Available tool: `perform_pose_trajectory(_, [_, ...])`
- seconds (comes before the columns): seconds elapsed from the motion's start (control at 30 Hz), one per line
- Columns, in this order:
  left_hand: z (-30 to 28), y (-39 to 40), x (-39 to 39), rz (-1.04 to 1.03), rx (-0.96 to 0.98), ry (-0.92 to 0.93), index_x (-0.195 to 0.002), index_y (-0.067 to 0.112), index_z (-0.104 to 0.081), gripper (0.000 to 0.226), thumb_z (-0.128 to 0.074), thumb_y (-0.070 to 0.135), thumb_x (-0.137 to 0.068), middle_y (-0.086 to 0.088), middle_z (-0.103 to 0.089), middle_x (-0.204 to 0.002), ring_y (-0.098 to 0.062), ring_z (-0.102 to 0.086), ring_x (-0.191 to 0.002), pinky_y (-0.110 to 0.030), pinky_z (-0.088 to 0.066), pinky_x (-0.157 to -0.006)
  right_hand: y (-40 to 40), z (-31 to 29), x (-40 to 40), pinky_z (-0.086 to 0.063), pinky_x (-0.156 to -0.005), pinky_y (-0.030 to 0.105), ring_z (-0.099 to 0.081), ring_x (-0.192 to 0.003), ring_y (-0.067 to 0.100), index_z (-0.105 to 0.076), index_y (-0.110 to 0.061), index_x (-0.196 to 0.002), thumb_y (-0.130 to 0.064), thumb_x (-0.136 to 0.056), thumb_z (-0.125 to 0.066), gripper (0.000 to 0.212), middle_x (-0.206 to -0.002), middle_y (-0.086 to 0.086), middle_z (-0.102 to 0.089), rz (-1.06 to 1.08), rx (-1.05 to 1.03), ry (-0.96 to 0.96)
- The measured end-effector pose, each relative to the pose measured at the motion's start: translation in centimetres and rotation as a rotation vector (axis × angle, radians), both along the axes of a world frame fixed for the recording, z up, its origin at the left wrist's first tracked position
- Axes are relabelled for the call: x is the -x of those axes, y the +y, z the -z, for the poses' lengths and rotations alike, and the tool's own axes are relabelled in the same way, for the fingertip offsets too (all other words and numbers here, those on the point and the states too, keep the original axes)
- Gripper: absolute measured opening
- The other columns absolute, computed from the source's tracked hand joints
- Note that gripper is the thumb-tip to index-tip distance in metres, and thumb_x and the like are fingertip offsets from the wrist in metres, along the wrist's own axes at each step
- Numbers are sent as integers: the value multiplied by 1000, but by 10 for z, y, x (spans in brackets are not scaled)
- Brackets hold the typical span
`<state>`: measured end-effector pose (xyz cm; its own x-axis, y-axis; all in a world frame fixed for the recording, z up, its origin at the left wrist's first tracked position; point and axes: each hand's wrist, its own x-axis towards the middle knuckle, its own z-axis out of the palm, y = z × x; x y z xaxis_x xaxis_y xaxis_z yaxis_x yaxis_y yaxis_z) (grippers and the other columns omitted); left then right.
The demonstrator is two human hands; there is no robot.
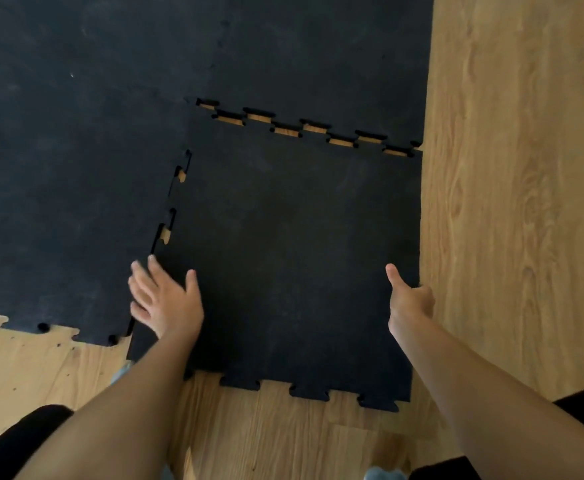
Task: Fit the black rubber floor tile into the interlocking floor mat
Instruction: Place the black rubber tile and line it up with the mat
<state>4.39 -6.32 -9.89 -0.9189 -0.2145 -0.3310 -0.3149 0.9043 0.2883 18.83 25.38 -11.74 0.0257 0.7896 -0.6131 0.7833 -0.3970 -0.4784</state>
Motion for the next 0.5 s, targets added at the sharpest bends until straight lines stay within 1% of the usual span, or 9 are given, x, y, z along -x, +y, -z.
perform_pose_trajectory(0.03, [0, -5, -5, -67, 2, -2, -153, 17, -11, 73, -45, 46, -96, -10, -11, -159, -31, -9, -145, -54, -12, -113, -1, 2, -2, -44, -102, 56, -49, -97, 32, -39, -20, -101, -73, -65, -71, 72, -106, 11, -48, -18, -14, 2])
perform_pose_trajectory(0.1, [-1, -9, -7, -85, 6, 5, -151, 15, -17, 72, -48, 47, -95, -14, -25, -152, -35, -23, -139, -55, -20, -110, -2, 4, -3, -42, -104, 57, -42, -96, 29, -43, -20, -114, -76, -63, -69, 80, -107, 10, -43, -27, -43, -4])
perform_pose_trajectory(0.13, [-1, -9, -3, -89, 5, 3, -149, 13, -20, 71, -48, 48, -94, -15, -30, -150, -36, -29, -136, -55, -22, -109, -3, 4, -3, -41, -104, 57, -41, -96, 28, -46, -14, -122, -76, -65, -69, 87, -107, 10, -42, -22, -48, -7])
perform_pose_trajectory(0.2, [-2, -9, 10, -149, 8, -15, -145, 11, -29, 67, -47, 50, -94, -16, -39, -145, -37, -37, -131, -55, -24, -106, -4, 1, -1, -40, -106, 57, -39, -97, 27, -44, -4, -133, -72, -69, -70, 97, -109, 9, -41, -10, -45, -13])
perform_pose_trajectory(0.3, [-4, -13, 25, -227, -17, -48, -137, 8, -39, 64, -45, 55, -93, -16, -46, -139, -37, -44, -126, -53, -28, -103, -7, -4, 5, -42, -106, 54, -50, -104, 26, -46, -9, -136, -63, -76, -72, 85, -114, 7, -50, 135, -41, 44])
perform_pose_trajectory(0.37, [-6, -19, 26, -171, -19, -43, -135, 6, -41, 66, -47, 57, -92, -17, -48, -136, -37, -47, -122, -54, -34, -100, -10, -10, 10, -46, -103, 47, -57, -116, 26, -49, -15, -138, -67, -73, -72, 86, -126, 4, -59, 249, -58, 56])
perform_pose_trajectory(0.4, [-7, -23, 27, -131, -33, -33, -135, 6, -41, 67, -48, 57, -92, -18, -49, -135, -38, -48, -120, -54, -38, -98, -10, -12, 11, -46, -102, 46, -58, -117, 27, -50, -16, -138, -70, -71, -71, 89, -128, 3, -60, 271, -67, 58])
perform_pose_trajectory(0.43, [-8, -27, 27, -97, -54, -28, -135, 5, -42, 68, -49, 56, -91, -18, -50, -133, -38, -49, -119, -54, -43, -95, -10, -12, 11, -47, -102, 45, -60, -114, 26, -51, -16, -137, -72, -71, -71, 89, -125, 3, -62, 276, -73, 67])
perform_pose_trajectory(0.5, [-10, -34, 31, -71, -109, -45, -135, 5, -43, 68, -47, 57, -92, -18, -52, -129, -37, -52, -114, -51, -48, -87, -6, -10, 9, -50, -97, 43, -61, -96, 21, -53, -10, -133, -71, -73, -69, 87, -103, 2, -63, 258, -53, 140])
